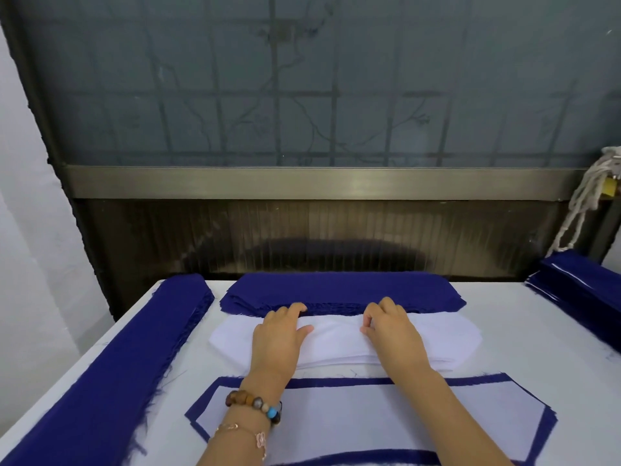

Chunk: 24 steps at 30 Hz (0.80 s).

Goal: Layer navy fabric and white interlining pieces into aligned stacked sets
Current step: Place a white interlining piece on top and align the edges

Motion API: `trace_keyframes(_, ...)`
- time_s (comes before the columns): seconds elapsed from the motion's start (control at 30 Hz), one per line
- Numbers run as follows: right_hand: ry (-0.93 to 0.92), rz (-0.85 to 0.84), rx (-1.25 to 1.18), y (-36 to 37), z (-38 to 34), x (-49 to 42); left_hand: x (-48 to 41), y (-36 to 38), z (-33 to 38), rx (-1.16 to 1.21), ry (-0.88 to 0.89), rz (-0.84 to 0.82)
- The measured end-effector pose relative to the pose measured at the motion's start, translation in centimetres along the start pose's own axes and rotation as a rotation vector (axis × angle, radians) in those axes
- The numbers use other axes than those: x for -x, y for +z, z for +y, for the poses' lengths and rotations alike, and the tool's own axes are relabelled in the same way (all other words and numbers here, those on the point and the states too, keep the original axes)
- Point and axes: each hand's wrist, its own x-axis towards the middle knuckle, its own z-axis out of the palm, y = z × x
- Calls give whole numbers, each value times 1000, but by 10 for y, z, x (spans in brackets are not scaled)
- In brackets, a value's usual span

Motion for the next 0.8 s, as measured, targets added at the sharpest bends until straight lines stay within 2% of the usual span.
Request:
trace_keyframes(0.1, -71, 54, 27, 3, 5, 0, 0, 7, -4, -92, 29, 8)
trace_keyframes(0.23, -120, 66, 15, 4, 7, 1, -2, 7, -3, -73, 75, 75)
trace_keyframes(0.47, -113, 52, -80, 5, 9, 3, -3, -1, 1, -129, 102, 165)
trace_keyframes(0.57, -130, 53, 20, 4, 6, 2, -4, -8, 3, -137, 95, 180)
trace_keyframes(0.8, 53, 122, 84, -4, 29, 2, 1, -19, -34, -114, -81, 129)
